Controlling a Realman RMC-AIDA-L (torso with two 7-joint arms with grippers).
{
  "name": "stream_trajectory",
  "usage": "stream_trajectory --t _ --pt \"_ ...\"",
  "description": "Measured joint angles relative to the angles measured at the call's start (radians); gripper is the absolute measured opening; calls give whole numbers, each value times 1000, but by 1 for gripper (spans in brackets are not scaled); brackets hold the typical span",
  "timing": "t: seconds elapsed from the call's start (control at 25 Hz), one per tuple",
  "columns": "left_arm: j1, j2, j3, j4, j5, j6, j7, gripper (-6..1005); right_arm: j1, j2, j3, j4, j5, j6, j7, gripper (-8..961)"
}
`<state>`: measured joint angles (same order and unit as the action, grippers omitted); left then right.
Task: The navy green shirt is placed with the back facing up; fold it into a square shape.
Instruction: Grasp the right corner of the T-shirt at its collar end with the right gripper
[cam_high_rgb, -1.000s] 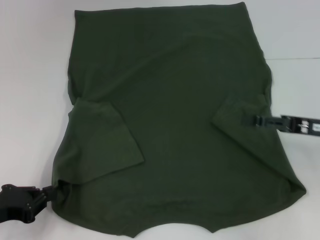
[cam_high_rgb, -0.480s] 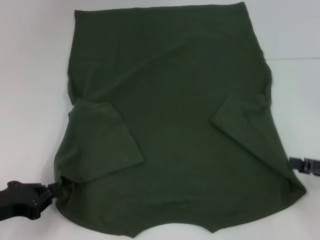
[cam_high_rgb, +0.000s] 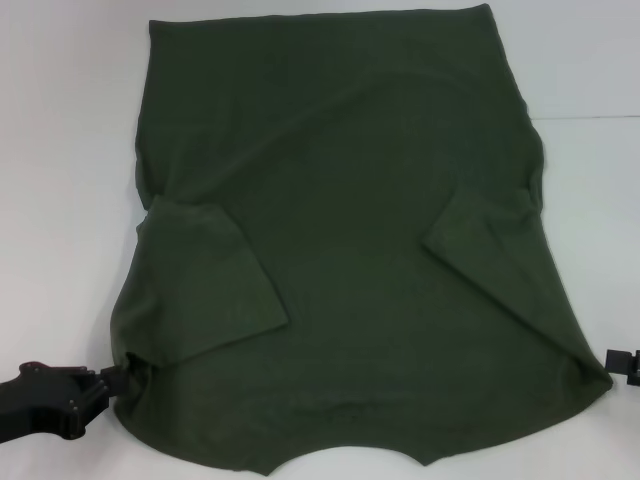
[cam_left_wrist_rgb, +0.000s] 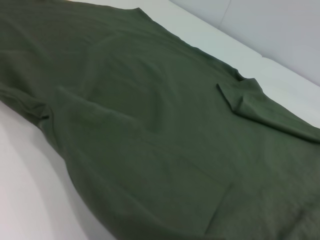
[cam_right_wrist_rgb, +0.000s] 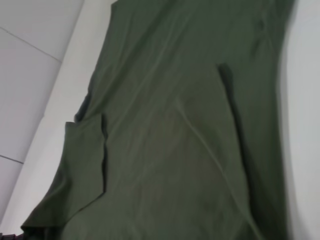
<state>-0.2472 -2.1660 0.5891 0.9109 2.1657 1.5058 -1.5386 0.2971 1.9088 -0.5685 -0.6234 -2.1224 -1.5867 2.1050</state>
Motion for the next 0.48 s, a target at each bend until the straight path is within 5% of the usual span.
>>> stream_trajectory --t 0.48 --pt "-1 0 0 -4 0 -6 4 26 62 24 -7 14 -96 67 31 883"
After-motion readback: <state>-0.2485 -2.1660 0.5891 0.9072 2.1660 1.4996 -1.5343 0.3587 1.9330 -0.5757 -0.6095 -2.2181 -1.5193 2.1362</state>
